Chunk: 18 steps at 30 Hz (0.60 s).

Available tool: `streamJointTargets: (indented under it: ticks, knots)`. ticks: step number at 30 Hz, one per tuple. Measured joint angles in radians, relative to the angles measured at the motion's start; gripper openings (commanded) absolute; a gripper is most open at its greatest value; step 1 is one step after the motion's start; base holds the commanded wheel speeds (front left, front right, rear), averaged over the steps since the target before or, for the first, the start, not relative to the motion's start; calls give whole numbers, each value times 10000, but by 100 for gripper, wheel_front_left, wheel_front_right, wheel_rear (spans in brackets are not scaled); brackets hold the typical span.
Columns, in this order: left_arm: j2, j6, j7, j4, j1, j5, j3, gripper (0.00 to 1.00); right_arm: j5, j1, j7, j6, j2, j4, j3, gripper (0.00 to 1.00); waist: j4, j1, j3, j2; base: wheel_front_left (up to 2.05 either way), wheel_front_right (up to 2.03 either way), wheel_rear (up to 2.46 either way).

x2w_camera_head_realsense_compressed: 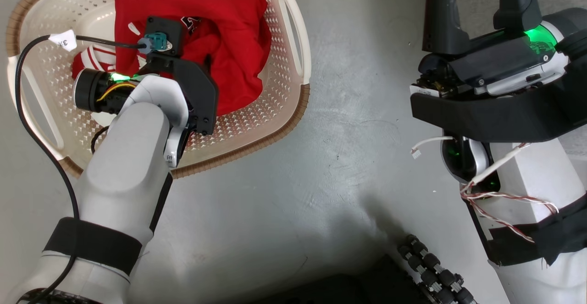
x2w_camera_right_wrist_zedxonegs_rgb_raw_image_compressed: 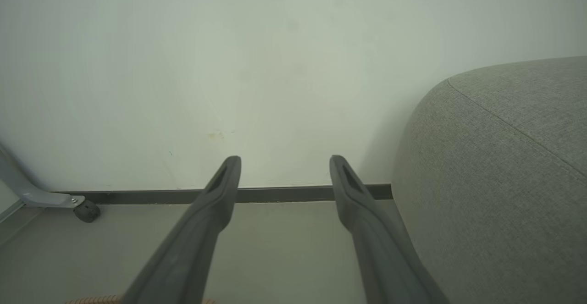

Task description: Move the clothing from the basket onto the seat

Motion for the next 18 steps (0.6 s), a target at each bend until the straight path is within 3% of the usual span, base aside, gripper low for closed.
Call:
streamJointTargets:
  ticks: [11,18]
  knots:
    - [349,-17,-48,247,-223,19,-21,100,19,12,-77,0,4,-75,50,100,18,2,431,2,0,0,0]
    - [474,-280,-58,387,-554,224,-138,100,111,186,-161,0,4,-192,205,100,-46,1,655,1,0,0,0]
